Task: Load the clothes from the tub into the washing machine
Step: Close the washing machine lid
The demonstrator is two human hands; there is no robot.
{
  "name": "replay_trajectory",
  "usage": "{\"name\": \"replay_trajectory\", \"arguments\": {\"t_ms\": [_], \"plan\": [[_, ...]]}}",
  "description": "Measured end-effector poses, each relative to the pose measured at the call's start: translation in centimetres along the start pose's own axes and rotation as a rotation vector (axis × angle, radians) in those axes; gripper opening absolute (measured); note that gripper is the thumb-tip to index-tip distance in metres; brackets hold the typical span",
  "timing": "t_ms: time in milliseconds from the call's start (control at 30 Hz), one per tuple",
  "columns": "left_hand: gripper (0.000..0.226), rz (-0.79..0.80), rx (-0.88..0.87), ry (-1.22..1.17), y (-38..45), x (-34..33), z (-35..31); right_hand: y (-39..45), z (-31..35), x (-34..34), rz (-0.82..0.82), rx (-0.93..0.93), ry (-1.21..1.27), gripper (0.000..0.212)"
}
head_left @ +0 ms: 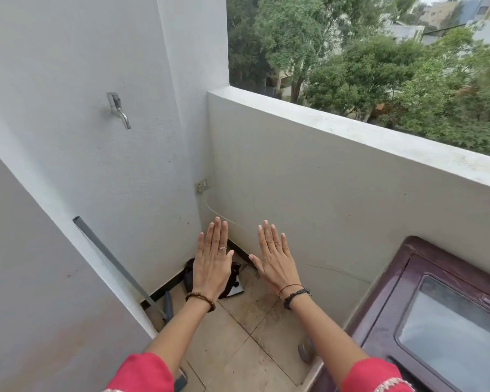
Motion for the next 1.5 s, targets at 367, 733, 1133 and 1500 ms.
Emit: {"name": "replay_trajectory", "arguments": {"t_ms": [367, 733, 1133, 1500], "plan": [[0.088, 0.076, 0.037, 0.015, 6.8, -6.0, 4.7, 8.4, 0.6, -6.3, 0.026, 0.031, 0.022, 0.066], [0.085, 0.190, 0.013, 0.093, 15.7, -16.3, 7.4, 17.7, -3.1, -13.9, 0.168, -0.001, 0.035, 0.065], [0.091, 0.242, 0.008, 0.105, 26.0, -24.9, 8.0, 28.5, -6.8, -21.8, 0.282, 0.060, 0.029, 0.066], [0.076, 0.381, -0.037, 0.147, 34.2, -37.1, 12.6, 34.4, -7.2, -33.6, 0.282, 0.138, 0.101, 0.066]]}}
Point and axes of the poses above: each hand's wrist, its own y-axis towards the middle knuckle, its own x-axis out of the back of the hand, z = x × y, the point moved 6 cm from there along y, towards the middle knuckle, and after that the axes turned 7 degrees about x, right-handed, at the moved point
